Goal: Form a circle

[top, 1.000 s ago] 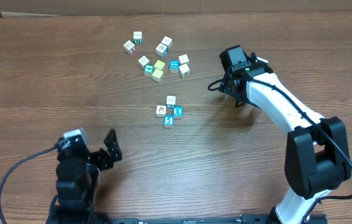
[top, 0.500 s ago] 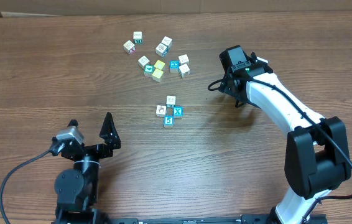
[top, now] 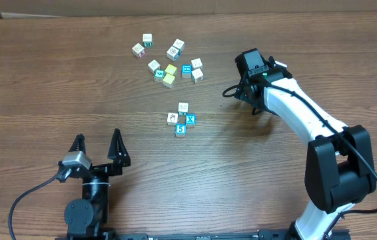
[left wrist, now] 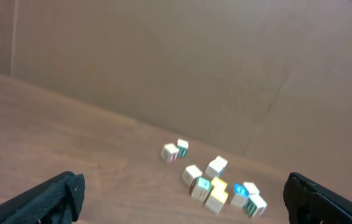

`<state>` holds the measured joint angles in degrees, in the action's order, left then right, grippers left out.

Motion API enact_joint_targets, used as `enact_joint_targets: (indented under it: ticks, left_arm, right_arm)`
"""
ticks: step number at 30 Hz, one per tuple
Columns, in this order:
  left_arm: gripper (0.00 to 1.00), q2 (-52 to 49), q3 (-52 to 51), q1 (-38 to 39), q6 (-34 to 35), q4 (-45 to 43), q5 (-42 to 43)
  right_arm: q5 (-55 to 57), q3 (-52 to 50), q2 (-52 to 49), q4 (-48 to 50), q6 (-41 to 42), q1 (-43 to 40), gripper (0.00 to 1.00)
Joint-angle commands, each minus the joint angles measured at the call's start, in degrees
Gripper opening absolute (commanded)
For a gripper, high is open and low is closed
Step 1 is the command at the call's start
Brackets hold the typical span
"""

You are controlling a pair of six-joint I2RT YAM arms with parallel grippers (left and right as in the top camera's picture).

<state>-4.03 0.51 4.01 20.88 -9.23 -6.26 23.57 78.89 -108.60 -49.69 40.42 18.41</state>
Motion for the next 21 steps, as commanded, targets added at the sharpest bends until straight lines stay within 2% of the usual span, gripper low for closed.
enact_joint_targets:
  ticks: [1, 8, 17, 21]
  left_arm:
    - [0.99, 2.69, -0.26, -0.35, -0.09, 0.94, -0.13]
    - [0.99, 3.89, -0.26, -0.37, -0.09, 4.20, -0.15]
    - [1.00, 3.87, -0.26, -0.37, -0.11, 13.03, -0.13]
    - [0.99, 3.89, -0.26, -0.37, -0.09, 12.96, -0.13]
  right_arm:
    - [0.81, 1.01, 1.22, 0.09, 0.04, -0.17, 1.00]
    - [0.79, 1.01, 1.22, 0.07, 0.04, -0.17, 1.00]
    - [0.81, 1.01, 1.22, 0.09, 0.04, -0.17, 1.00]
    - [0.79, 1.01, 1.22, 0.09, 0.04, -0.17, 1.00]
